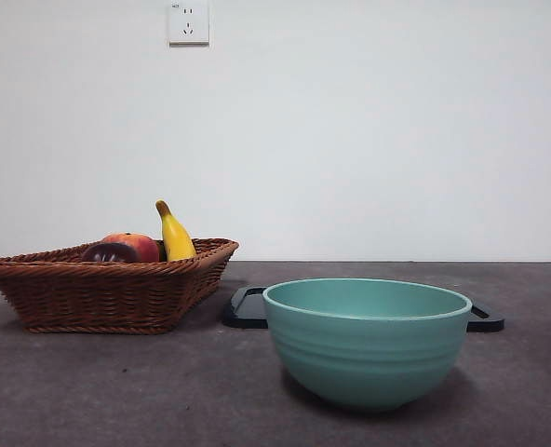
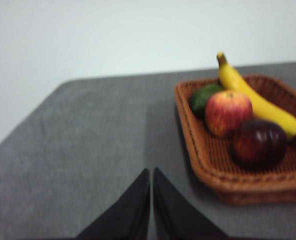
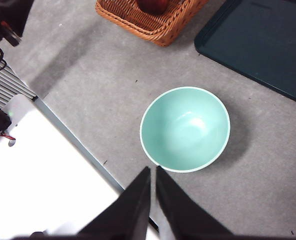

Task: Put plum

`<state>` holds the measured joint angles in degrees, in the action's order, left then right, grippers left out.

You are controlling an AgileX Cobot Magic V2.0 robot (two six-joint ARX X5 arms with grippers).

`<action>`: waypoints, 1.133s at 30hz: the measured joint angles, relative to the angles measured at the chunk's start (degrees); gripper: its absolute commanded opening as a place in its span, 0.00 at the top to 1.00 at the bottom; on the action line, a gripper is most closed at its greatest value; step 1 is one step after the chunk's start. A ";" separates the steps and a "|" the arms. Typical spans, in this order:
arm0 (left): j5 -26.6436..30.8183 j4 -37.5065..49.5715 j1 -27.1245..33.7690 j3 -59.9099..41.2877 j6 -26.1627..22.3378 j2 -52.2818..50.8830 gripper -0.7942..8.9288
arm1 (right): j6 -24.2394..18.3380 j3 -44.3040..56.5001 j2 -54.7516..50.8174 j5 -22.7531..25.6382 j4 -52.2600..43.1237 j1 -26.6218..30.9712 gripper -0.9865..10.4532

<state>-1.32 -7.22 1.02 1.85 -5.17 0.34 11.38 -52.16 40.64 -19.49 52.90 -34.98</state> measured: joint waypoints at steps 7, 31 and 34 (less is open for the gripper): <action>0.07 -3.19 0.00 0.00 0.02 -0.02 0.91 | 0.00 0.00 0.00 0.00 -0.02 0.02 0.91; 0.07 -3.19 0.00 0.00 0.02 -0.02 0.91 | 0.00 0.00 0.00 0.00 0.00 0.02 0.91; 0.07 -3.19 0.00 0.00 0.02 -0.02 0.91 | 0.00 0.00 0.00 0.00 0.00 0.00 0.91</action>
<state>-1.26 -10.41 1.02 1.85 -5.15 0.32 11.38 -52.16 40.64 -19.49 52.90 -34.98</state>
